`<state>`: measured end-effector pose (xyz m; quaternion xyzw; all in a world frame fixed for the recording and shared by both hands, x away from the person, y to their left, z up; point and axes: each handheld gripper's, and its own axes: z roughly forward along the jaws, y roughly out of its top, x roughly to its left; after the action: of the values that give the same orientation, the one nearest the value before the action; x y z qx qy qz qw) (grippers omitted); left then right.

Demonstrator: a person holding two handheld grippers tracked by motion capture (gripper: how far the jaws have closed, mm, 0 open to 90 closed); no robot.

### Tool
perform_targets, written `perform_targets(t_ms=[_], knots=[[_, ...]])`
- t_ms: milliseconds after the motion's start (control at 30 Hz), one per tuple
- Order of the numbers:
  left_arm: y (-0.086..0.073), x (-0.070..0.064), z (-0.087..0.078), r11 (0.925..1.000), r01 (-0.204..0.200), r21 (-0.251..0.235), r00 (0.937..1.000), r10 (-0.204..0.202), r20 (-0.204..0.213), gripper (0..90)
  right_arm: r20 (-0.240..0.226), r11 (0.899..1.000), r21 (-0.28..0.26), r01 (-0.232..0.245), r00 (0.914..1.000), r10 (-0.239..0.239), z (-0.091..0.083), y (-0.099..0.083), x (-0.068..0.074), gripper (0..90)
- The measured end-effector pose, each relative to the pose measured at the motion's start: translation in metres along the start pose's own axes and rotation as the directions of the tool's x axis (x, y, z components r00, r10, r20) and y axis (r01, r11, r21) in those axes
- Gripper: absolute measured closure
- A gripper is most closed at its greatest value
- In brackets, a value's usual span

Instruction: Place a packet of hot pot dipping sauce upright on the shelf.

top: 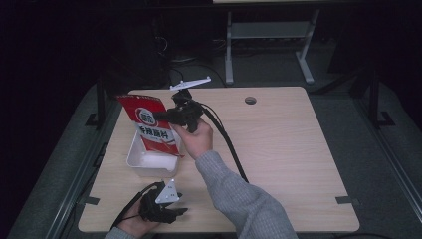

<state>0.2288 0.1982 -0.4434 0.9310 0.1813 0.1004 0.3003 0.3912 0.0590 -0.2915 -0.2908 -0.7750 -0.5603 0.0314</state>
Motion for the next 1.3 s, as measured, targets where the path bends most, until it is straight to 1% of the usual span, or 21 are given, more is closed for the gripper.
perform_targets(t_ms=[100, 167, 233, 300, 333, 433, 467, 567, 733, 767, 800, 900, 933, 1000, 1033, 1067, 1167, 1200, 1233, 1267, 1300], knots=[[0.0, 0.0, 0.0, 1.0, -0.003, -0.002, 1.0, 0.003, 0.0, 49.6, 0.013, 1.0, 0.001, 0.007, 0.9999, -0.007, 0.009, -0.003, 0.001, 88.8], [0.0, -0.001, 0.0, 1.0, -0.001, -0.003, 1.0, 0.001, 0.004, 49.5, 0.015, 1.0, -0.001, 0.001, 0.9999, -0.001, 0.014, -0.004, 0.0, 88.8], [0.001, 0.0, -0.001, 0.9999, -0.016, 0.005, 0.9999, 0.016, -0.001, 49.5, 0.021, 1.0, -0.002, -0.003, 0.9998, 0.003, 0.019, -0.007, 0.0, 88.8], [0.001, 0.0, -0.001, 0.9998, -0.017, 0.006, 0.9999, 0.017, 0.0, 49.4, 0.021, 1.0, -0.003, -0.005, 0.9998, 0.005, 0.021, -0.008, 0.0, 88.8], [0.001, 0.0, -0.001, 0.9999, -0.016, 0.002, 0.9999, 0.016, 0.0, 49.4, 0.02, 1.0, -0.003, -0.01, 0.9997, 0.01, 0.026, -0.01, -0.001, 88.8], [0.001, 0.0, -0.001, 0.9999, -0.016, 0.003, 0.9999, 0.016, 0.0, 49.4, 0.015, 1.0, -0.011, -0.013, 0.9998, 0.013, 0.03, -0.014, -0.001, 88.8], [0.001, -0.001, 0.0, 0.9999, -0.001, -0.012, 1.0, 0.001, 0.002, 49.4, 0.015, 1.0, -0.01, -0.015, 0.9998, 0.015, 0.034, -0.018, 0.0, 88.8], [0.001, -0.001, 0.0, 0.9999, -0.012, -0.006, 0.9999, 0.012, 0.001, 49.4, 0.011, 1.0, -0.011, -0.026, 0.9996, 0.026, 0.038, -0.024, -0.001, 88.7], [0.001, -0.001, 0.0, 0.9999, -0.013, -0.005, 0.9999, 0.013, -0.001, 49.3, -0.008, 0.999, -0.029, -0.038, 0.9992, 0.038, 0.041, -0.031, -0.001, 88.7], [0.001, -0.001, 0.0, 0.9999, -0.014, -0.005, 0.9999, 0.014, -0.001, 49.3, -0.009, 0.999, -0.03, -0.032, 0.9995, 0.032, 0.041, -0.032, 0.0, 88.6], [0.001, -0.001, 0.0, 0.9999, -0.015, -0.004, 0.9999, 0.015, 0.0, 49.1, -0.004, 1.0, -0.024, -0.007, 1.0, 0.007, 0.042, -0.033, 0.003, 88.3], [0.002, -0.002, 0.0, 0.9999, -0.014, -0.005, 0.9999, 0.014, 0.001, 49.0, 0.0, 1.0, -0.018, 0.01, 1.0, -0.01, 0.042, -0.033, 0.005, 88.2], [0.002, -0.002, 0.0, 0.9999, -0.014, -0.006, 0.9999, 0.014, -0.005, 48.9, 0.01, 0.999, 0.003, 0.034, 0.9994, -0.034, 0.042, -0.033, 0.006, 88.0], [0.002, -0.002, -0.001, 0.9999, -0.013, -0.006, 0.9999, 0.013, -0.003, 48.8, 0.018, 0.998, 0.035, 0.055, 0.9983, -0.055, 0.041, -0.031, 0.006, 87.8], [0.002, -0.002, -0.001, 0.9999, -0.013, -0.006, 0.9999, 0.013, -0.003, 48.8, 0.018, 0.998, 0.035, 0.055, 0.9983, -0.055, 0.041, -0.031, 0.006, 87.8], [0.002, -0.002, 0.0, 0.9999, -0.012, -0.006, 0.9999, 0.012, -0.001, 48.7, 0.031, 0.993, 0.09, 0.072, 0.9967, -0.075, 0.043, -0.027, 0.006, 86.9], [0.002, -0.001, -0.001, 0.9999, -0.014, -0.003, 0.9999, 0.014, 0.0, 48.5, 0.044, 0.979, 0.179, 0.097, 0.9933, -0.107, 0.046, -0.022, 0.005, 84.3], [0.002, -0.001, -0.001, 0.9999, -0.013, -0.003, 0.9999, 0.013, 0.001, 48.4, 0.051, 0.974, 0.198, 0.11, 0.9912, -0.122, 0.047, -0.021, 0.005, 83.3], [0.002, -0.001, -0.001, 0.9999, -0.013, -0.003, 0.9999, 0.013, 0.001, 48.4, 0.051, 0.974, 0.198, 0.11, 0.9912, -0.122, 0.047, -0.021, 0.005, 83.3], [0.002, -0.002, 0.0, 0.9999, -0.013, -0.002, 0.9999, 0.013, 0.002, 48.4, 0.049, 0.968, 0.226, 0.113, 0.9907, -0.127, 0.048, -0.019, 0.006, 82.6], [0.002, -0.002, 0.0, 0.9999, -0.013, -0.002, 0.9999, 0.013, 0.002, 48.3, 0.049, 0.968, 0.226, 0.113, 0.9907, -0.127, 0.048, -0.019, 0.006, 82.6]])
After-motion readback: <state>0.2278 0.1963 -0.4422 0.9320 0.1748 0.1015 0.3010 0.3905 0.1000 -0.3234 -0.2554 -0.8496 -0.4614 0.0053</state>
